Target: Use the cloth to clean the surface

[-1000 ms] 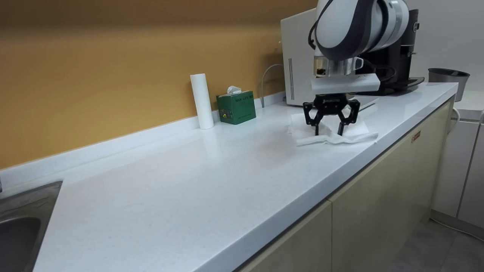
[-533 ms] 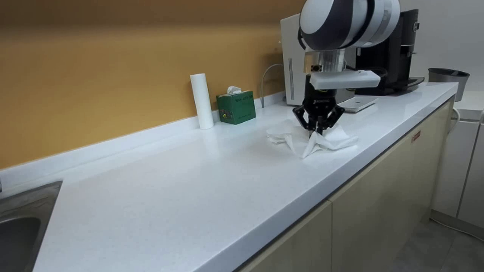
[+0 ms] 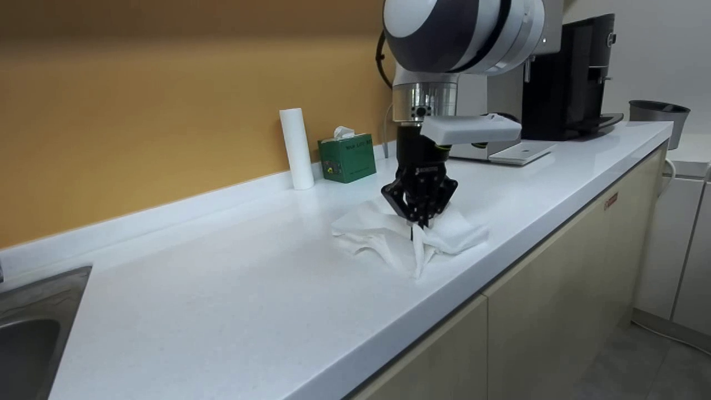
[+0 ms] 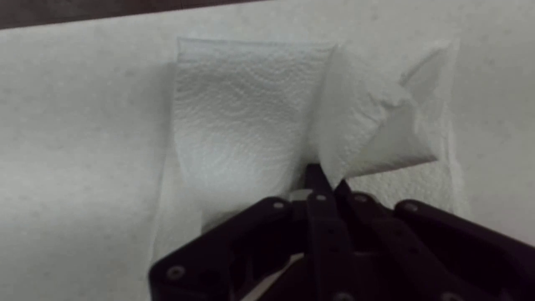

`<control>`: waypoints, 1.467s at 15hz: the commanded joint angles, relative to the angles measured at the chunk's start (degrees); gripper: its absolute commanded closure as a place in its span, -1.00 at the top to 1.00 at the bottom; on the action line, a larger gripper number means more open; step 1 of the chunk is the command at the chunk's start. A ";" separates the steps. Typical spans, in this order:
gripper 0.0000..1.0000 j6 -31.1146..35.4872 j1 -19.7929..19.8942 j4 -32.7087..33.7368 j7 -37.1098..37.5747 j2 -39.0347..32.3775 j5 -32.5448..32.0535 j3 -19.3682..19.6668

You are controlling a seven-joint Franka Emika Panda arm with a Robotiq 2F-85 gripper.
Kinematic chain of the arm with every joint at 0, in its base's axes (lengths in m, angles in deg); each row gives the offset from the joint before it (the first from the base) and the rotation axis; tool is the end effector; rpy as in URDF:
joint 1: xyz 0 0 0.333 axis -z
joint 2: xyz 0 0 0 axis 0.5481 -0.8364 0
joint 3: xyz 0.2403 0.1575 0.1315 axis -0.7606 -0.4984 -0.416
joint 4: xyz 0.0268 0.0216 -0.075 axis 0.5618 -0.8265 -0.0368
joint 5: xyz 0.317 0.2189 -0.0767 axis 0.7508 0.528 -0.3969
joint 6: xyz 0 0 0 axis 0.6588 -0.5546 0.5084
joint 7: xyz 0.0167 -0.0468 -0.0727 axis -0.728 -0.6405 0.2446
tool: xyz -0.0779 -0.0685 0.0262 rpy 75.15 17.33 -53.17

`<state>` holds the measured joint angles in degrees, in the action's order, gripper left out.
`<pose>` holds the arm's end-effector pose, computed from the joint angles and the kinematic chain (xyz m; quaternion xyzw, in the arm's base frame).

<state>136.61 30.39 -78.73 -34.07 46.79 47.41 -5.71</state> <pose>0.5479 0.1023 0.2349 -0.9956 0.0486 -0.0071 0.0794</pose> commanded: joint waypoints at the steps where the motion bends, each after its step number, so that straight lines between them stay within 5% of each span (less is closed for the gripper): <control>1: -0.98 -1.41 -1.29 0.42 -3.17 -0.43 -1.57 0.26; 5: -0.98 -1.37 -0.66 1.24 -3.70 -0.74 -6.36 3.82; 14: -0.98 5.14 2.91 2.11 5.24 -3.06 -17.13 18.29; 22: -0.98 16.89 -3.95 3.80 20.15 -8.43 -13.74 18.49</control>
<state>149.89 30.22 -77.56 -21.41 43.22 32.08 12.96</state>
